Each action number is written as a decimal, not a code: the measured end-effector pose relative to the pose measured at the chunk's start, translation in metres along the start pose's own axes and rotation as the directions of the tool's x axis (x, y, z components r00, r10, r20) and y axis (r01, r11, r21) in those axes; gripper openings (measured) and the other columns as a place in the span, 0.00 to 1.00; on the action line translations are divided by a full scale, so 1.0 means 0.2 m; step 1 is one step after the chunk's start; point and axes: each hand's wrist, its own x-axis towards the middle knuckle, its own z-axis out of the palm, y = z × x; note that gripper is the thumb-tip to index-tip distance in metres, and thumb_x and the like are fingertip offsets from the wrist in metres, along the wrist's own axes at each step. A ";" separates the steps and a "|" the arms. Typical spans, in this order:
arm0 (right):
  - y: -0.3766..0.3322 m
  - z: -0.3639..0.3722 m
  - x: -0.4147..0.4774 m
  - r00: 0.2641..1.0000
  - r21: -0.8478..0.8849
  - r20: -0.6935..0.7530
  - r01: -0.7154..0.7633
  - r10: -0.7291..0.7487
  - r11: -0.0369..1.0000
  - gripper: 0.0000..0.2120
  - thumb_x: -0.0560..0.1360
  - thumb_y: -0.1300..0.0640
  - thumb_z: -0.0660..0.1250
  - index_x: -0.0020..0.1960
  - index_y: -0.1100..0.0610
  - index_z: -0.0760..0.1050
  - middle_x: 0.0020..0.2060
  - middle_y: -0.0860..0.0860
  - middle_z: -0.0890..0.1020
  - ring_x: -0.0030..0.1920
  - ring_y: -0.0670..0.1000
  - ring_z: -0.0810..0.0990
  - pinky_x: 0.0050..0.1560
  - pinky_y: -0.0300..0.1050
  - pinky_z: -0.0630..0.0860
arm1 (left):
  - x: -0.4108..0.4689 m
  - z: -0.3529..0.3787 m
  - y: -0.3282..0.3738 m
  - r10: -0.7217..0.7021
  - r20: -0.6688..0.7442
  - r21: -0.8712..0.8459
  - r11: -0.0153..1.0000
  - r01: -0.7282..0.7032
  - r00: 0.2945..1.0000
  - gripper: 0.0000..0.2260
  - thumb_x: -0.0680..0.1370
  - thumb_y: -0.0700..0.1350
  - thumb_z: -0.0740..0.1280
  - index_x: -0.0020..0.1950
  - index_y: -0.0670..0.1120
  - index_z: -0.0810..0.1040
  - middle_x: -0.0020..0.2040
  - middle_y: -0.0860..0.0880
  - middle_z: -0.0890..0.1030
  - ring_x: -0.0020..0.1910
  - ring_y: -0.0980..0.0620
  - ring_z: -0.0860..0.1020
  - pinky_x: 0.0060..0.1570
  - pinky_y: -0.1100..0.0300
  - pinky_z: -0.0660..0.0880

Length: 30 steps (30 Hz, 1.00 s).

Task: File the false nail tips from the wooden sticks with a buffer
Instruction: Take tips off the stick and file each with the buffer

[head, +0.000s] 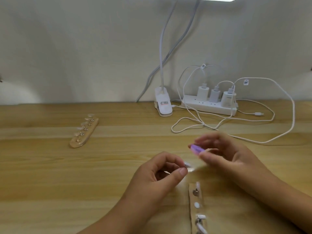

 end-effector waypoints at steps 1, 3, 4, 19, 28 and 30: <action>-0.02 0.01 -0.01 0.999 0.149 -0.010 -0.031 0.033 0.988 0.15 0.67 0.42 0.77 0.50 0.47 0.80 0.50 0.51 0.86 0.53 0.47 0.83 0.50 0.32 0.76 | 0.00 0.00 0.00 0.002 0.005 0.005 1.000 -0.002 1.000 0.04 0.66 0.52 0.73 0.39 0.56 0.82 0.39 0.53 0.81 0.37 0.56 0.73 0.38 0.66 0.70; -0.06 0.05 -0.04 0.998 0.234 0.052 -0.051 0.040 0.971 0.19 0.64 0.38 0.76 0.48 0.48 0.80 0.50 0.53 0.85 0.52 0.51 0.84 0.51 0.37 0.78 | 0.00 0.00 0.00 0.007 0.015 0.015 1.000 -0.007 1.000 0.03 0.67 0.50 0.73 0.39 0.55 0.82 0.39 0.52 0.81 0.36 0.56 0.73 0.38 0.66 0.70; -0.07 0.06 -0.05 0.995 0.214 0.096 -0.052 0.032 0.975 0.18 0.65 0.39 0.75 0.48 0.49 0.80 0.50 0.53 0.85 0.51 0.54 0.83 0.52 0.41 0.79 | 0.00 0.00 0.00 0.013 0.020 0.026 1.000 -0.014 1.000 0.03 0.67 0.49 0.73 0.40 0.54 0.82 0.38 0.53 0.81 0.36 0.56 0.73 0.38 0.67 0.70; -0.05 0.11 -0.10 0.989 -0.069 -0.005 0.145 -0.146 0.987 0.09 0.71 0.46 0.71 0.49 0.47 0.78 0.50 0.45 0.84 0.52 0.50 0.82 0.50 0.45 0.77 | 0.00 -0.02 -0.01 0.039 -0.014 0.073 0.997 -0.038 0.999 0.04 0.70 0.51 0.75 0.40 0.53 0.83 0.41 0.47 0.84 0.41 0.55 0.80 0.42 0.67 0.74; -0.04 0.10 -0.09 0.998 -0.048 0.019 0.064 -0.063 0.997 0.10 0.71 0.40 0.70 0.48 0.44 0.78 0.45 0.47 0.82 0.44 0.51 0.79 0.45 0.42 0.76 | -0.02 -0.01 -0.01 0.056 0.010 0.084 0.995 -0.056 0.998 0.04 0.69 0.51 0.75 0.41 0.54 0.83 0.41 0.48 0.83 0.41 0.58 0.79 0.43 0.68 0.74; -0.03 0.10 -0.10 0.991 -0.094 0.002 0.134 -0.134 0.987 0.11 0.73 0.39 0.68 0.49 0.45 0.77 0.46 0.47 0.81 0.45 0.53 0.78 0.48 0.44 0.76 | -0.01 -0.01 -0.01 0.060 0.004 0.081 0.995 -0.060 0.998 0.05 0.69 0.52 0.75 0.41 0.54 0.83 0.39 0.50 0.83 0.41 0.58 0.79 0.43 0.69 0.74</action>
